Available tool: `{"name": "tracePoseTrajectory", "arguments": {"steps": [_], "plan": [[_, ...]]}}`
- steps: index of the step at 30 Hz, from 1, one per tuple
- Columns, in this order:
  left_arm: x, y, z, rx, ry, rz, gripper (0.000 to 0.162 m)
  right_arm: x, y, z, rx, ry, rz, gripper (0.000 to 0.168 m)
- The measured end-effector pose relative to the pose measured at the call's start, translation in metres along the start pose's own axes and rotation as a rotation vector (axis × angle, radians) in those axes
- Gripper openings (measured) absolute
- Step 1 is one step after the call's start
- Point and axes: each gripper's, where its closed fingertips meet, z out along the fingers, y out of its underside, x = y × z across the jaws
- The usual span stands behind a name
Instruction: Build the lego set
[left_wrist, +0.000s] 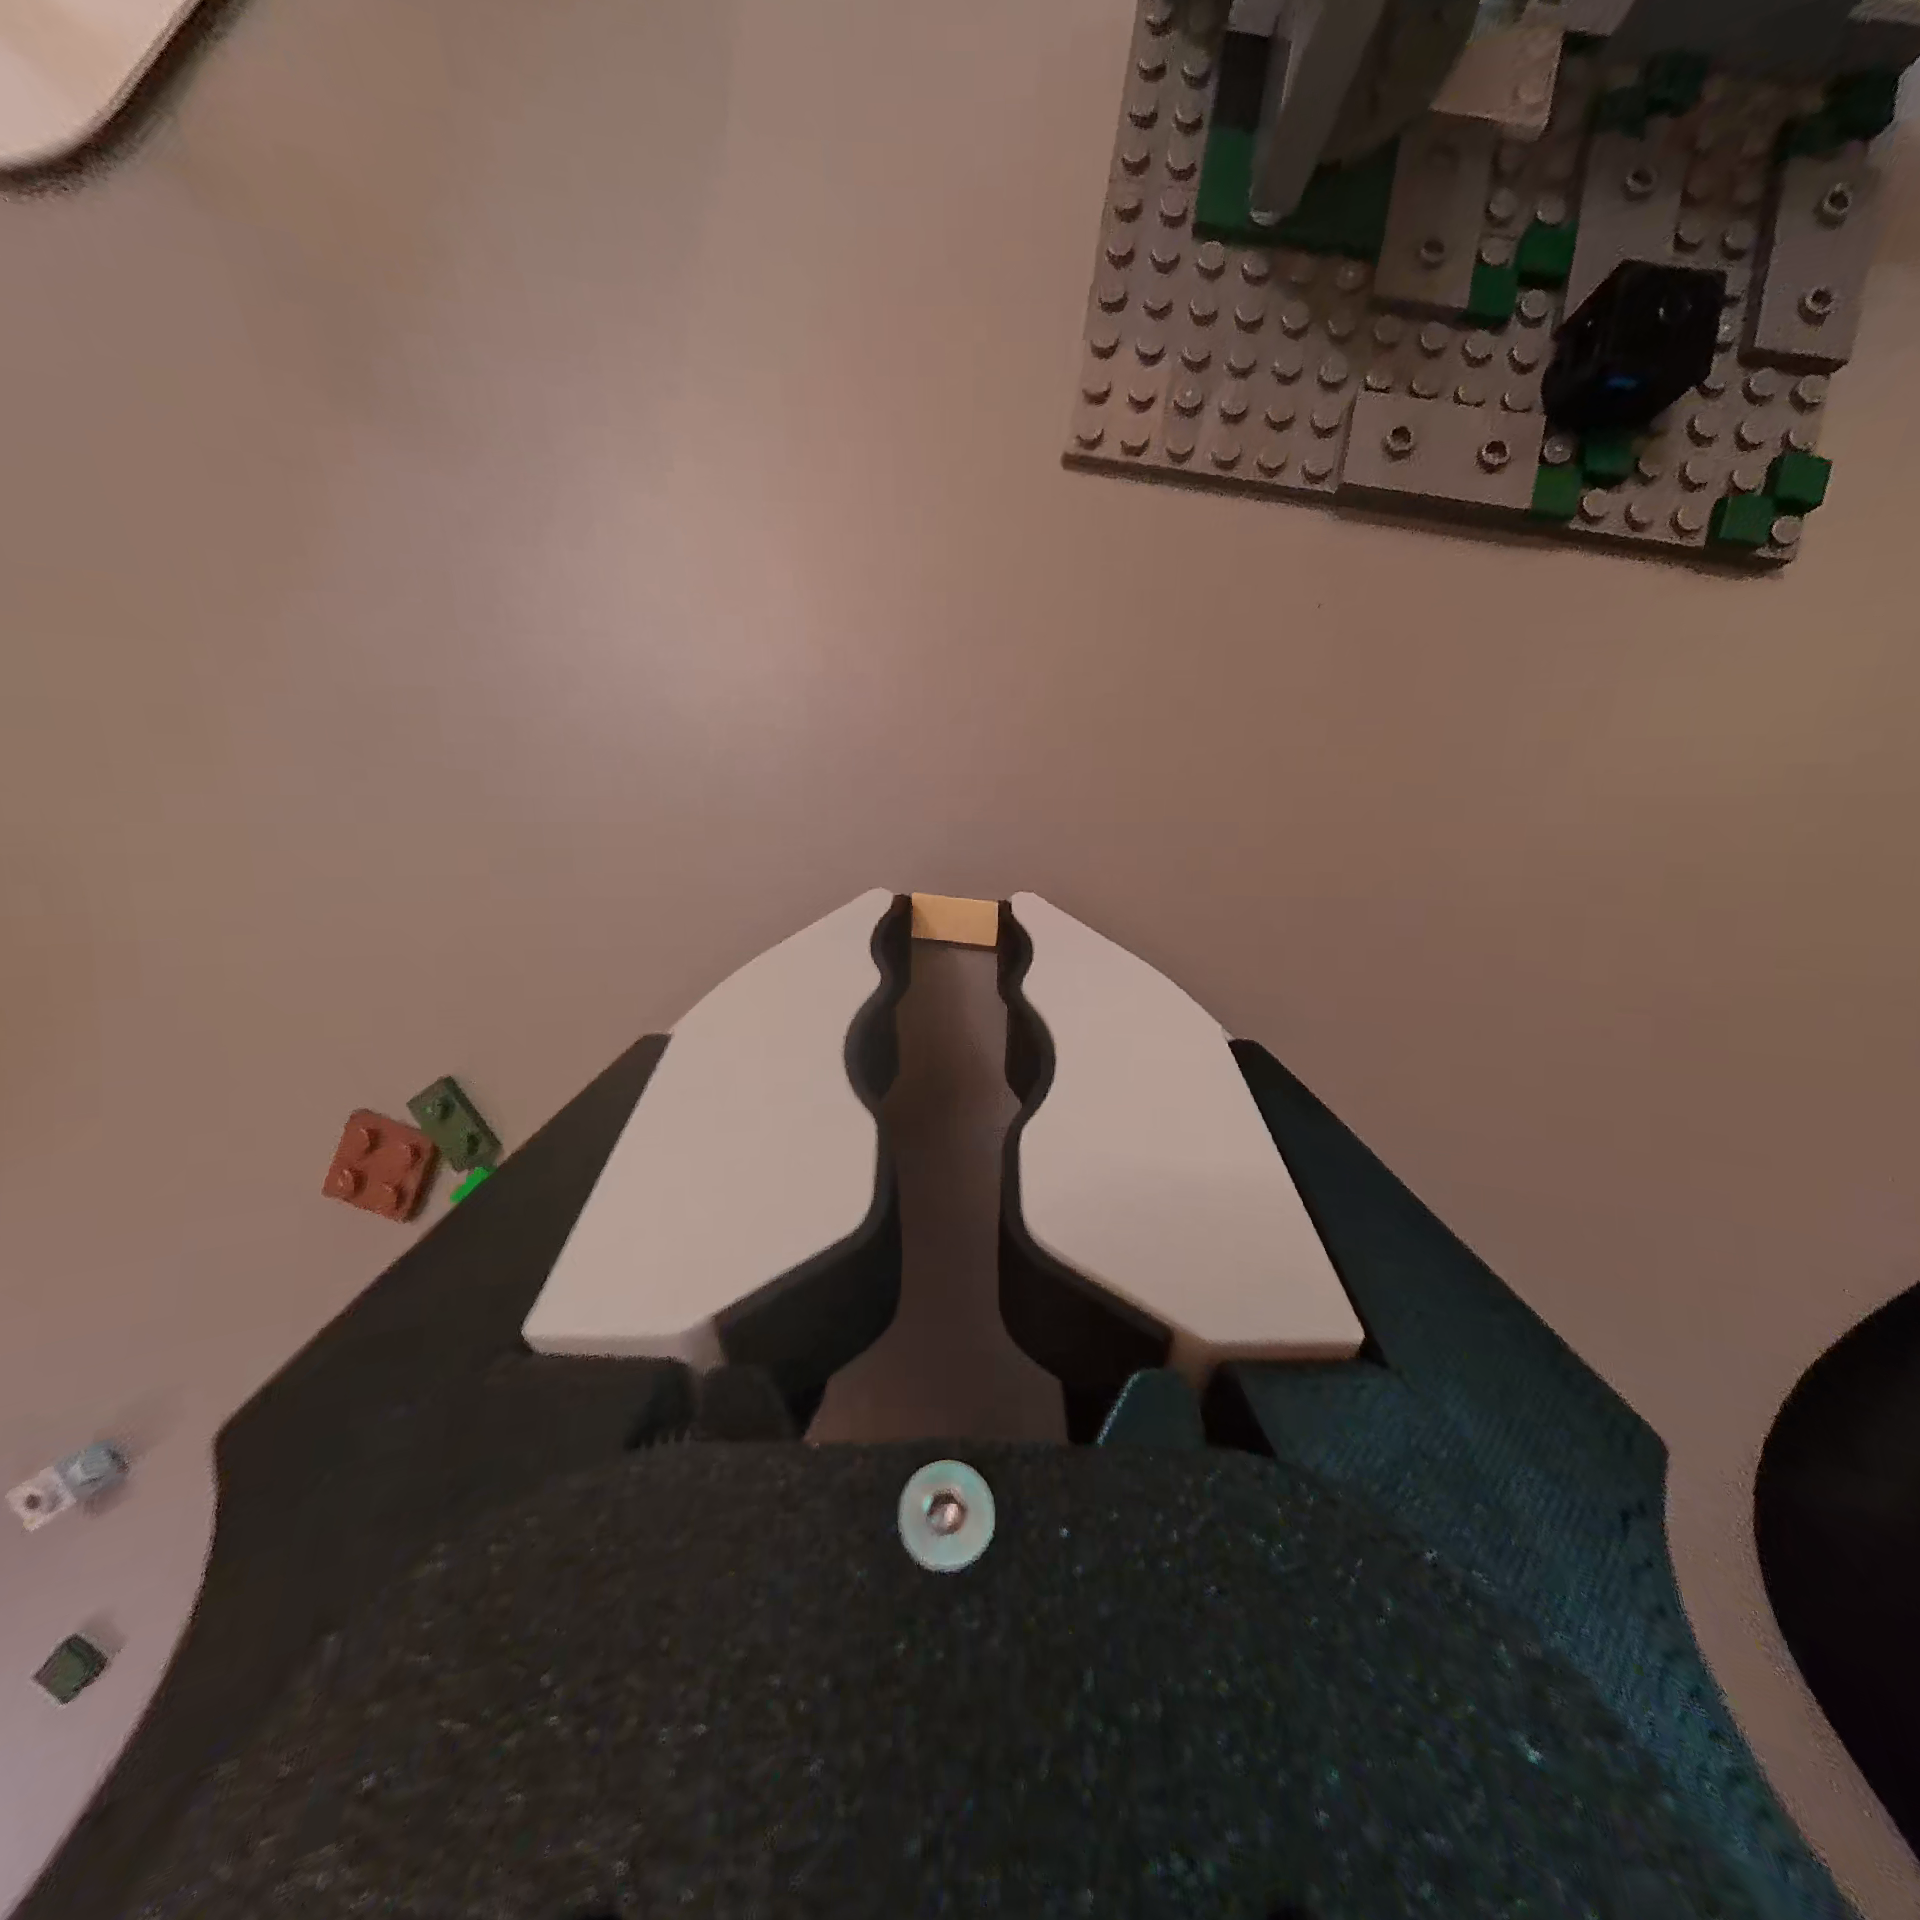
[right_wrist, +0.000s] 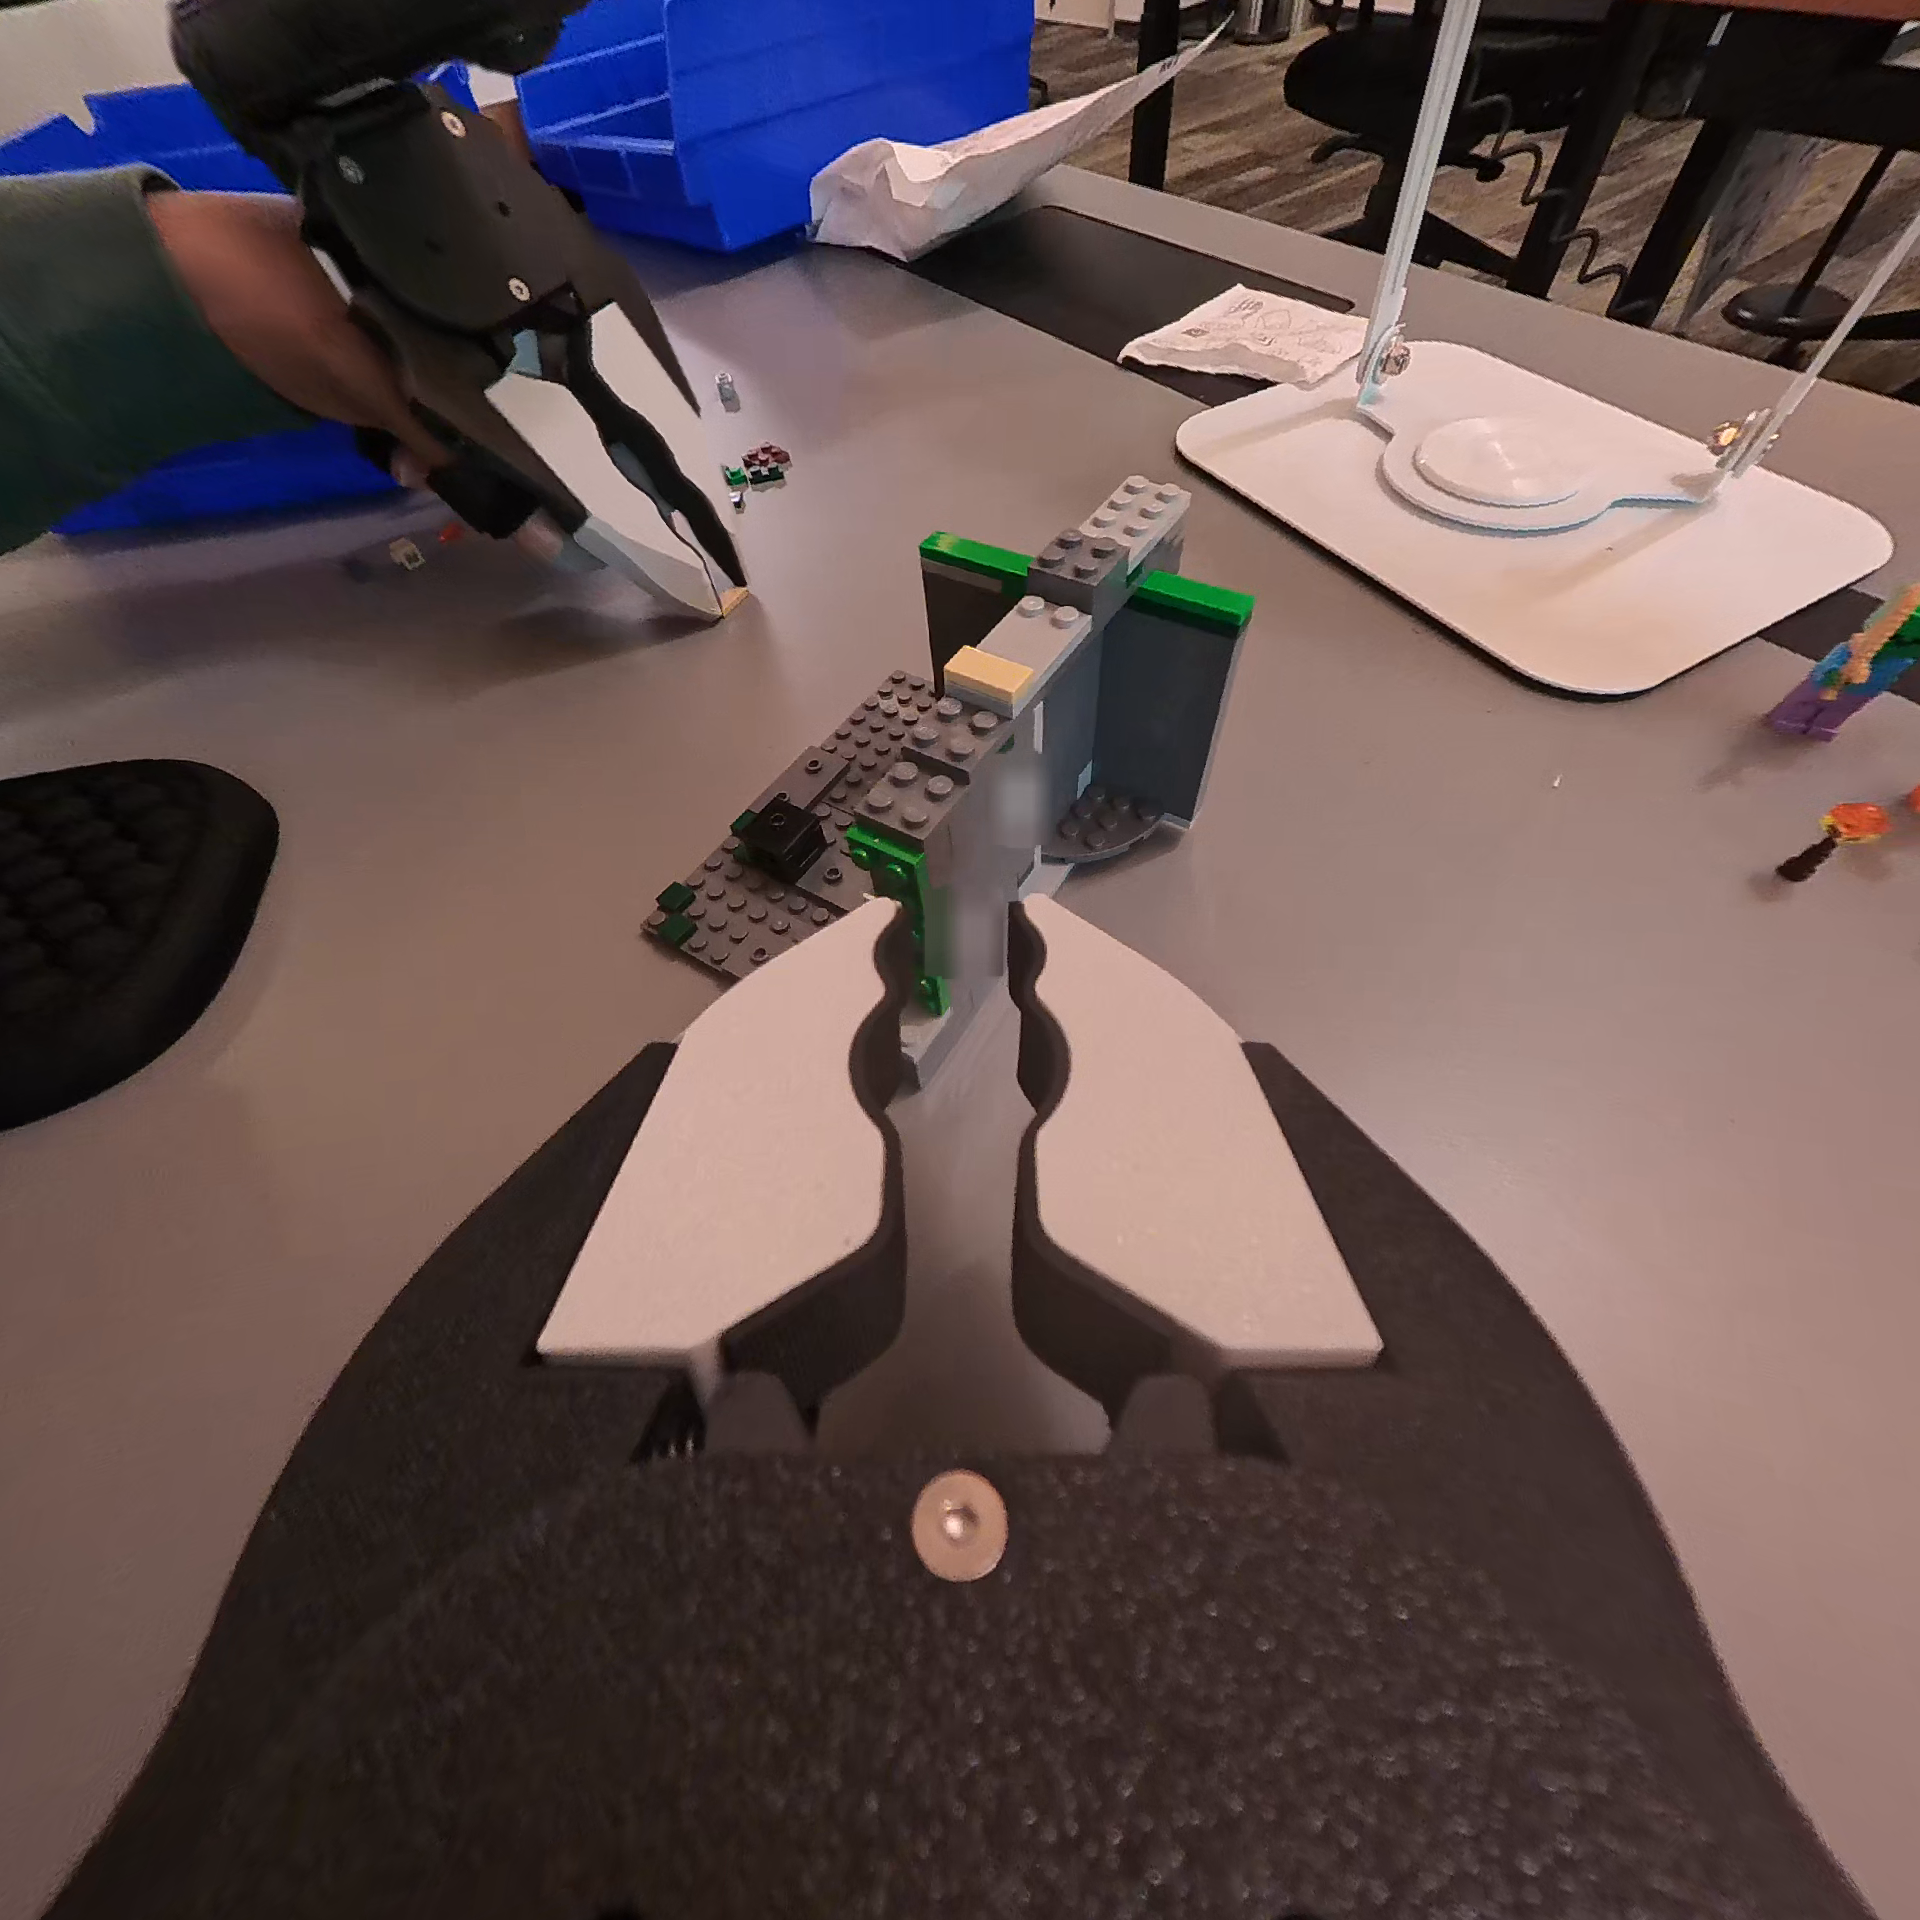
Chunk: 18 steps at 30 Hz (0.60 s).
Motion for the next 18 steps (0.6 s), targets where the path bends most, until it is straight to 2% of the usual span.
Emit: {"name": "tracePoseTrajectory", "arguments": {"steps": [3, 11, 18], "plan": [[0.017, -0.019, -0.002, 0.049, 0.029, 0.037, 0.015, 0.002, 0.000, -0.001, 0.001, 0.011, -0.002, 0.017], [0.087, -0.119, -0.030, 0.194, 0.131, 0.355, 0.015, 0.009, 0.005, 0.001, -0.028, 0.061, -0.054, 0.016], [0.096, -0.162, -0.018, 0.113, 0.240, 0.777, 0.015, 0.013, 0.003, -0.002, -0.014, 0.084, -0.071, 0.016]]}}
